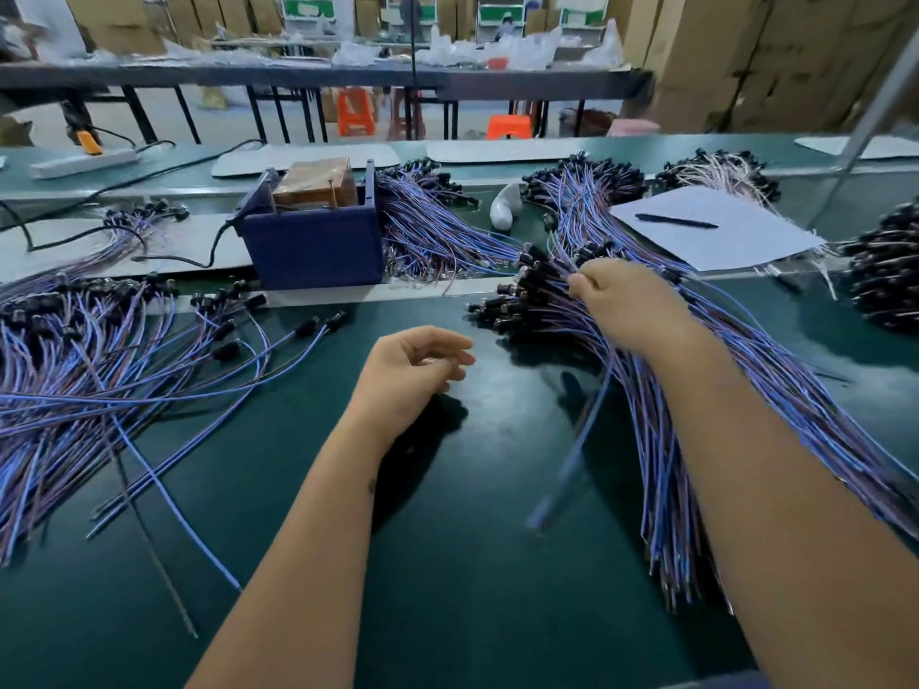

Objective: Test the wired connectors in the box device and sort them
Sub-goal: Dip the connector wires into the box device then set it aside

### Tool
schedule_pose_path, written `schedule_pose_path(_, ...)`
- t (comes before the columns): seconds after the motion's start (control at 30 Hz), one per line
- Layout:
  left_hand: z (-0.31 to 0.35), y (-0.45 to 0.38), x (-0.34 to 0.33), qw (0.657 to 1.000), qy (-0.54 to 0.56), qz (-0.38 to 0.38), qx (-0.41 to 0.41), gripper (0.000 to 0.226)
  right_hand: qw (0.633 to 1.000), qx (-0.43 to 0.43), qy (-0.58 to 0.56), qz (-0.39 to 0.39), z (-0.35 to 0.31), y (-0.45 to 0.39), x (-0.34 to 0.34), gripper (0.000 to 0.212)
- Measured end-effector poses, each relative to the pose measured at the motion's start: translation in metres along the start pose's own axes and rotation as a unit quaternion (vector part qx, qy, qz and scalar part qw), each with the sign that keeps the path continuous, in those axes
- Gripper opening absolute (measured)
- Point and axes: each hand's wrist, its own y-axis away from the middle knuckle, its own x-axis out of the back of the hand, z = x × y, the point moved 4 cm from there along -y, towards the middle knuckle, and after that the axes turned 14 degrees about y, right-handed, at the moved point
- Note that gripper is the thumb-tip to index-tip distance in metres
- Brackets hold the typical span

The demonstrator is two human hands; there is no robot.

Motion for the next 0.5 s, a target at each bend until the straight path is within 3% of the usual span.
schedule_pose_path(0.23, 0.003, 0.000, 0.037, 0.966, -0.131, 0.215, -0.057, 0.026, 0.978, -0.069, 0.188, 0.050, 0.021, -0.012, 0.013, 0.031)
schedule_pose_path(0.33, 0.008, 0.005, 0.049, 0.932, -0.239, 0.264, -0.068, 0.024, 0.980, -0.076, 0.149, 0.104, -0.010, -0.008, 0.007, 0.038)
schedule_pose_path(0.4, 0.009, 0.006, 0.057, 0.900, -0.324, 0.287, -0.060, 0.030, 0.987, -0.037, 0.103, 0.122, -0.046, -0.001, -0.004, 0.036)
schedule_pose_path(0.5, 0.005, 0.008, 0.072, 0.865, -0.406, 0.292, 0.042, 0.042, 0.994, 0.053, 0.029, 0.094, -0.108, 0.013, -0.027, 0.035)
